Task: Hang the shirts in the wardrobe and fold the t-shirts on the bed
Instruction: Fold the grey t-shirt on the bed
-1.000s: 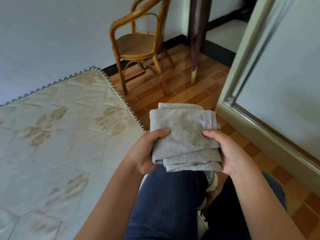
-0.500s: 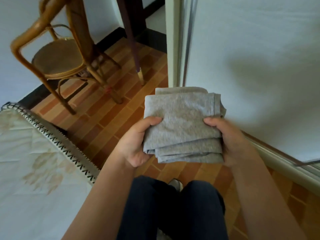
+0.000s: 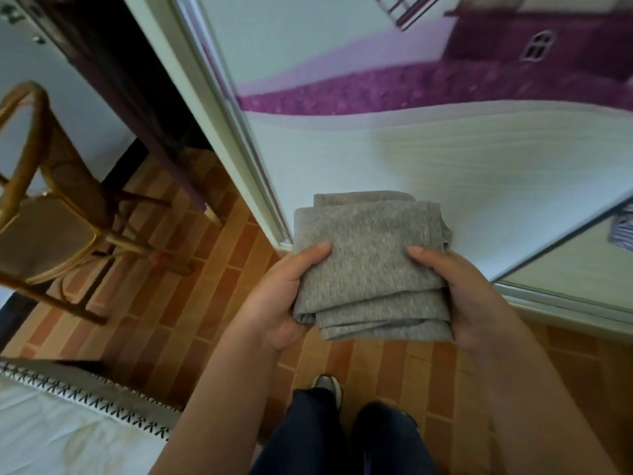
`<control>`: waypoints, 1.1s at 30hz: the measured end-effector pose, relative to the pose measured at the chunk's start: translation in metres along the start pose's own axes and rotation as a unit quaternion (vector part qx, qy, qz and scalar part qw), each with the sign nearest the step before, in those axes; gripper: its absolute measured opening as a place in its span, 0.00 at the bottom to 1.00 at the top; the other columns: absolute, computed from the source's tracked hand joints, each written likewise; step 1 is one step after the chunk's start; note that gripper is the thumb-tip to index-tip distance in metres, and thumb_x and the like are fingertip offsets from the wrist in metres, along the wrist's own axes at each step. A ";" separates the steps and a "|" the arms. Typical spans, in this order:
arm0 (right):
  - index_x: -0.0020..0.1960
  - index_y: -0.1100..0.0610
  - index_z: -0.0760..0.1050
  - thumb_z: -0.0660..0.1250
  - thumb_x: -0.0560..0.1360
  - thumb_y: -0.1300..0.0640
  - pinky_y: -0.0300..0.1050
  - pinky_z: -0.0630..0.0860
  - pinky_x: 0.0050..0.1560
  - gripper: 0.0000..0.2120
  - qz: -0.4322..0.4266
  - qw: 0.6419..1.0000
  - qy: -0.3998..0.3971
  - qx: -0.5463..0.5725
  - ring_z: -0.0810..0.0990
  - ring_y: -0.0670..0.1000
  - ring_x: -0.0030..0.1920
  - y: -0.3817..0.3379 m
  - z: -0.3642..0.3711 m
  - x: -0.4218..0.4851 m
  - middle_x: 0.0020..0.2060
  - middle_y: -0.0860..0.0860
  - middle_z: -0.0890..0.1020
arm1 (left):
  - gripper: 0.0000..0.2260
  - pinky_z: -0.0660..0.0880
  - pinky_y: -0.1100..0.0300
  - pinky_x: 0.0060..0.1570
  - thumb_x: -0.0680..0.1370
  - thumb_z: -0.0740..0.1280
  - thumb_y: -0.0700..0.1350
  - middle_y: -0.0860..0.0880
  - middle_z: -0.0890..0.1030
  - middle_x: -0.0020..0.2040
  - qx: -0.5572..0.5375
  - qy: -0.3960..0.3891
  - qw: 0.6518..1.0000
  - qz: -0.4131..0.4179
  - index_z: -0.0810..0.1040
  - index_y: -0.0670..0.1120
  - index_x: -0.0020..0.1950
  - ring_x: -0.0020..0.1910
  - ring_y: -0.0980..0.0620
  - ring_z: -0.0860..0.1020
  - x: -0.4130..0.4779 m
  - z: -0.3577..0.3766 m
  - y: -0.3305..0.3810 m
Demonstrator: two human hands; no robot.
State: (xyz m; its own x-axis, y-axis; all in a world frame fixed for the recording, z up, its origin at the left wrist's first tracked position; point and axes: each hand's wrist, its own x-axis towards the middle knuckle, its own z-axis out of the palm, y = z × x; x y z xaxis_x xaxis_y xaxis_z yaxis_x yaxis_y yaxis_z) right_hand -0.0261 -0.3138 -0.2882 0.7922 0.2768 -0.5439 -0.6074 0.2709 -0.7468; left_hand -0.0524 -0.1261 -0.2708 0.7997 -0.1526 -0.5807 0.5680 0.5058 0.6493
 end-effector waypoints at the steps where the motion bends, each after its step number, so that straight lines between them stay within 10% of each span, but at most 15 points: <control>1: 0.54 0.53 0.76 0.68 0.61 0.51 0.47 0.81 0.34 0.21 -0.005 1.000 0.010 0.006 0.85 0.52 0.40 -0.012 -0.006 -0.013 0.41 0.51 0.86 | 0.20 0.81 0.53 0.42 0.70 0.66 0.47 0.43 0.84 0.48 0.007 -0.010 1.000 -0.006 0.75 0.42 0.60 0.46 0.46 0.83 -0.003 0.016 0.003; 15: 0.54 0.55 0.78 0.67 0.63 0.50 0.51 0.82 0.39 0.21 -0.135 0.977 0.146 0.077 0.85 0.57 0.43 -0.107 -0.092 -0.149 0.44 0.55 0.85 | 0.07 0.81 0.56 0.35 0.76 0.64 0.43 0.45 0.84 0.38 0.104 -0.155 0.982 -0.042 0.76 0.42 0.51 0.35 0.49 0.83 -0.024 0.207 0.014; 33: 0.52 0.58 0.78 0.66 0.64 0.49 0.48 0.81 0.31 0.20 -0.208 0.932 0.250 0.160 0.85 0.56 0.37 -0.133 -0.216 -0.257 0.40 0.57 0.85 | 0.17 0.81 0.54 0.32 0.67 0.67 0.44 0.42 0.84 0.41 0.172 -0.283 0.933 -0.138 0.76 0.39 0.54 0.37 0.45 0.84 -0.020 0.372 -0.062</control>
State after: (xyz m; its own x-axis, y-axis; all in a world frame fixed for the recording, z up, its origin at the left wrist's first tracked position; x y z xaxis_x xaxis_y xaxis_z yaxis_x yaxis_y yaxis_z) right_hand -0.1354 -0.6206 -0.1318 0.8426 -0.3569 -0.4032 -0.1644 0.5425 -0.8238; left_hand -0.0315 -0.4698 -0.1165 0.5325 -0.7101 -0.4606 0.7192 0.0926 0.6886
